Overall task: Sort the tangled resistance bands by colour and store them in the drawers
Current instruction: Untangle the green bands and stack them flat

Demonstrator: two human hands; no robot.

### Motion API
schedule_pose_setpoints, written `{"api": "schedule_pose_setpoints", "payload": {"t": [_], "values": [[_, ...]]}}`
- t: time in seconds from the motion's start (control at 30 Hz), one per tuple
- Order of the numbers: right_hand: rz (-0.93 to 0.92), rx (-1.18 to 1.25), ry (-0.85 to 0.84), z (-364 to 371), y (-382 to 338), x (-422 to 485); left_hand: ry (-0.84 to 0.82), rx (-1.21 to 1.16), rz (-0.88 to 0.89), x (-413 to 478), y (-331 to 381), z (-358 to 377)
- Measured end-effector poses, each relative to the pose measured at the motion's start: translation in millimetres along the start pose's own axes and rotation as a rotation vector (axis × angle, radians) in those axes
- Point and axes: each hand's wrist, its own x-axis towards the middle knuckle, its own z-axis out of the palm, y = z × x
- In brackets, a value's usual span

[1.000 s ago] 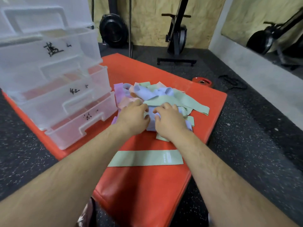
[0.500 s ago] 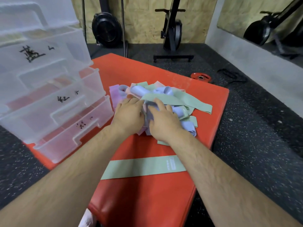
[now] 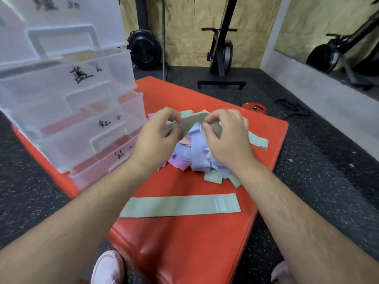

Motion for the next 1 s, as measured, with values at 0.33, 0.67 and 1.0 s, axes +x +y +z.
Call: {"api": "schedule_pose_setpoints", "payload": {"t": [0.33,0.67,1.0], "values": [[0.159,0.096,-0.553,-9,-13,-36,-0.168,-0.075,-0.128,-41,4,-19],[0.100,0.312,-0.708,17,-41,-51,-0.185,0.097,-0.105,-64,-1,-35],[0.208,0.206,-0.951,-2,-25,-41,-0.139,0.143,-0.274,-73,-27,-58]]}}
